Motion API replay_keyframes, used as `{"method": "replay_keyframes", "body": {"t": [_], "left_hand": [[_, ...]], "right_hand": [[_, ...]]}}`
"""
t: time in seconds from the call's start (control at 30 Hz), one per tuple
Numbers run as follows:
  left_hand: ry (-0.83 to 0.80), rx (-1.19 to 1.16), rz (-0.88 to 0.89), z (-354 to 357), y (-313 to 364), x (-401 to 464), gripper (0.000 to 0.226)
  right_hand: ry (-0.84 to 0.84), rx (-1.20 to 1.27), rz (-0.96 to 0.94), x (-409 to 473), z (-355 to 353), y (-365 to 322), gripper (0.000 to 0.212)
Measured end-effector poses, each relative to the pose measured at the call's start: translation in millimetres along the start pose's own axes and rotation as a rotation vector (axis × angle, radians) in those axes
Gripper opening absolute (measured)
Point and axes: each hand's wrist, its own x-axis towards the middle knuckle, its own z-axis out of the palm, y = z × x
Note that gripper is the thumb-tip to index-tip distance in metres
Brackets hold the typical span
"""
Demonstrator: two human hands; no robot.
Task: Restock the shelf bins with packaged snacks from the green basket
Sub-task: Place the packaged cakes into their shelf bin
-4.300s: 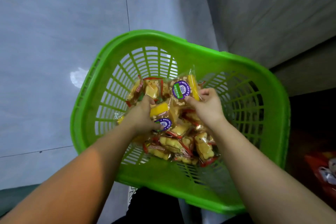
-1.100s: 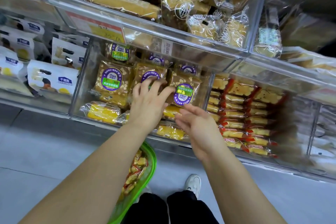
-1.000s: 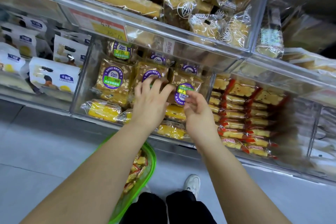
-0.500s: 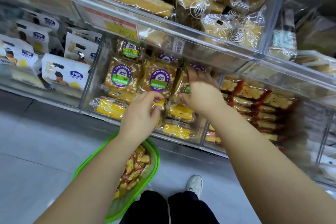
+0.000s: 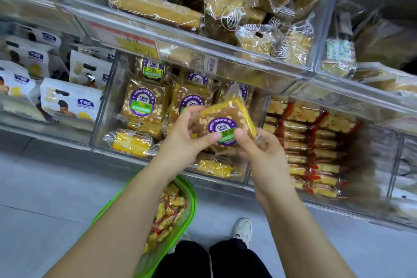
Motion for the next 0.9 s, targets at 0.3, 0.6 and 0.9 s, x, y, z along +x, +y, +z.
{"method": "replay_keyframes", "body": {"t": [0.3, 0.6, 0.9], "left_hand": [[-0.004, 1.037, 0.248, -11, 47, 41, 0.062], [0.184, 0.969, 0.254, 21, 31, 45, 0.063], [0.337, 1.253, 0.463, -5, 2, 18, 0.059]], "right_hand": [[0.204, -0.956, -0.319, 8, -11, 4, 0.061], [0.166, -1.421, -0.701, 25, 8, 10, 0.077], [0.295, -1.573, -0.668, 47, 13, 10, 0.06]]}}
